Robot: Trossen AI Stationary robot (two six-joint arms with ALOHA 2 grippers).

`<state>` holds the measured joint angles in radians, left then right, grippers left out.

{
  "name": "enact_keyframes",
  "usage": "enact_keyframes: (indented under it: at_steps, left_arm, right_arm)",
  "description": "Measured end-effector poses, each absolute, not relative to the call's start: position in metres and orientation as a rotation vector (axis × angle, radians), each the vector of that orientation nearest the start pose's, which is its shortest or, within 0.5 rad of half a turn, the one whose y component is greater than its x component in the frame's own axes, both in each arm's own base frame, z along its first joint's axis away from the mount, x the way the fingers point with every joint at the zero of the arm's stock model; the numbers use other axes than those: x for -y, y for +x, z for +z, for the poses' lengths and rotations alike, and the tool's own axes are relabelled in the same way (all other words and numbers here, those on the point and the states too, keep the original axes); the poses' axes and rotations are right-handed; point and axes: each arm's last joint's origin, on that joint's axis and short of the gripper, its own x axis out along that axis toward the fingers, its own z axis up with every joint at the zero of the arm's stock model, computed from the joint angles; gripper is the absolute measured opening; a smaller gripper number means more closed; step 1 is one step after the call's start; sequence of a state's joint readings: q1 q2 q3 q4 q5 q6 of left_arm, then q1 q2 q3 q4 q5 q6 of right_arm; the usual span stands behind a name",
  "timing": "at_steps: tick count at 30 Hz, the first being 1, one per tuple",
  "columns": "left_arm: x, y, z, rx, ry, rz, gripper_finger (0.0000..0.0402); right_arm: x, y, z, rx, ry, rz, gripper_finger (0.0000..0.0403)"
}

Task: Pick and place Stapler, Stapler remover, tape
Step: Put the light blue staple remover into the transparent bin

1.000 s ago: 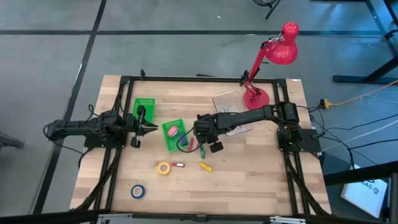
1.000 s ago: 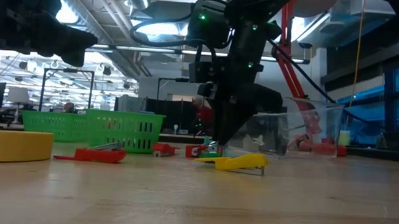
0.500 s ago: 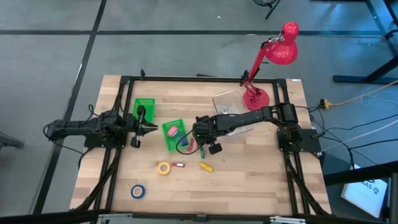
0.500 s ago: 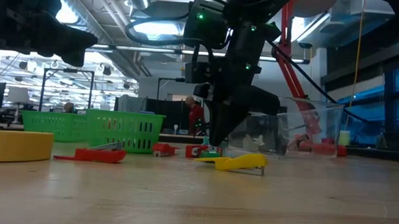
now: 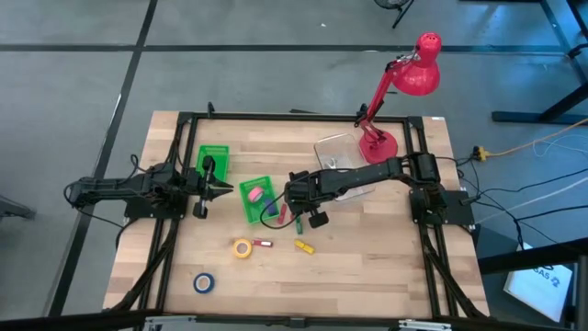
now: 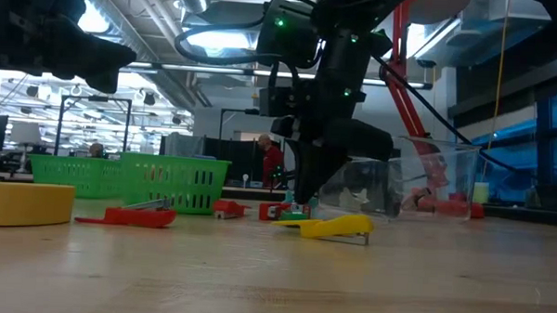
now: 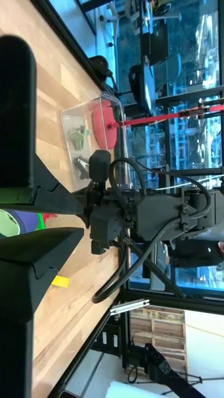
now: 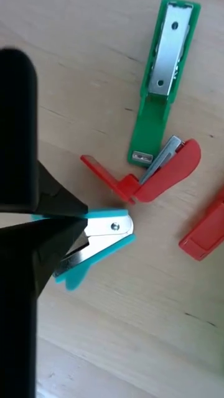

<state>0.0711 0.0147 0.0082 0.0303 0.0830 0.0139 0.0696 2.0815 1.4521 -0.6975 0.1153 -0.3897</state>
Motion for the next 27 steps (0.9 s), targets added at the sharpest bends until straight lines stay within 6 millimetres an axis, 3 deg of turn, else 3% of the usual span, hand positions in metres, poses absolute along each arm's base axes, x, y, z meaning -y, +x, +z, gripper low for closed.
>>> enact_keyframes:
  at_steps: [13, 27]
  left_arm:
    - [-0.005, 0.098, 0.168, 0.024, 0.016, -0.012, 0.0042]
    - [-0.005, 0.098, 0.168, 0.024, 0.016, -0.012, 0.0042]
  right_arm:
    - [-0.027, 0.402, 0.144, -1.346, -0.449, 0.206, 0.0178]
    - [-0.027, 0.394, 0.154, -1.377, -0.452, 0.167, 0.0193]
